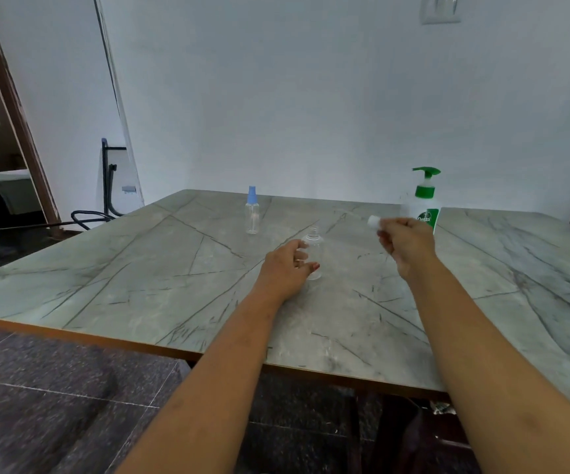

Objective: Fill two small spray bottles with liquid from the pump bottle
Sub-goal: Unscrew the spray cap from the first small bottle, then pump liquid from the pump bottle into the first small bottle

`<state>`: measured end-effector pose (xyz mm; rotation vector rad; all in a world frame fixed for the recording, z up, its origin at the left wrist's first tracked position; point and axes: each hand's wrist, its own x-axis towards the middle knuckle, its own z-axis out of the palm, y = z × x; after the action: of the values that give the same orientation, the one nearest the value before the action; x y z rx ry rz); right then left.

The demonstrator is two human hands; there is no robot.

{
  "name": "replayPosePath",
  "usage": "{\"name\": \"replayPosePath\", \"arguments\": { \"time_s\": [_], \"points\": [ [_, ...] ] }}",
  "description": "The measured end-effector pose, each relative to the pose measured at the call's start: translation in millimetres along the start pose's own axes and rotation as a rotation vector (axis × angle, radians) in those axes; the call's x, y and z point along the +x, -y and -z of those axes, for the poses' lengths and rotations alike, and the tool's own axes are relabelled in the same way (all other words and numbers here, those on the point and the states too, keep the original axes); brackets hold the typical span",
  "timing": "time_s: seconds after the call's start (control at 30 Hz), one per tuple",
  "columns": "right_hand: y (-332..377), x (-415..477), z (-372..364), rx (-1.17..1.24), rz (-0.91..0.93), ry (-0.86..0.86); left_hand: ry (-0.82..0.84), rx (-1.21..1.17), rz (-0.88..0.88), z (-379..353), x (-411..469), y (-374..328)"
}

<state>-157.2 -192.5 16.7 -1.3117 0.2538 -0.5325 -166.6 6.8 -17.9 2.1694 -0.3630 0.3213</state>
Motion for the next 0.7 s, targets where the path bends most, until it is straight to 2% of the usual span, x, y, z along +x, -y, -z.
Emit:
{"name": "replayPosePath", "arguments": {
  "time_s": [0.1,0.33,0.6,0.7],
  "points": [
    [-21.2,4.1,-1.3,-0.226,-0.025,-0.009,0.003,-0.003,0.005,-0.7,-0.6,0.5],
    [-33.2,0.3,-0.7,-0.742,0.073,0.055,0.002,-0.001,0.008,-1.4,-0.5,0.9],
    [-34.4,1.1,3.1,-0.906,0.027,0.083,0.011,-0.02,0.014,-1.3,-2.0,0.1],
    [-31.6,3.9,4.7,-0.9,0.017,0.101,0.013,-0.021,0.014,-2.1,-0.7,1.2]
  ]
}}
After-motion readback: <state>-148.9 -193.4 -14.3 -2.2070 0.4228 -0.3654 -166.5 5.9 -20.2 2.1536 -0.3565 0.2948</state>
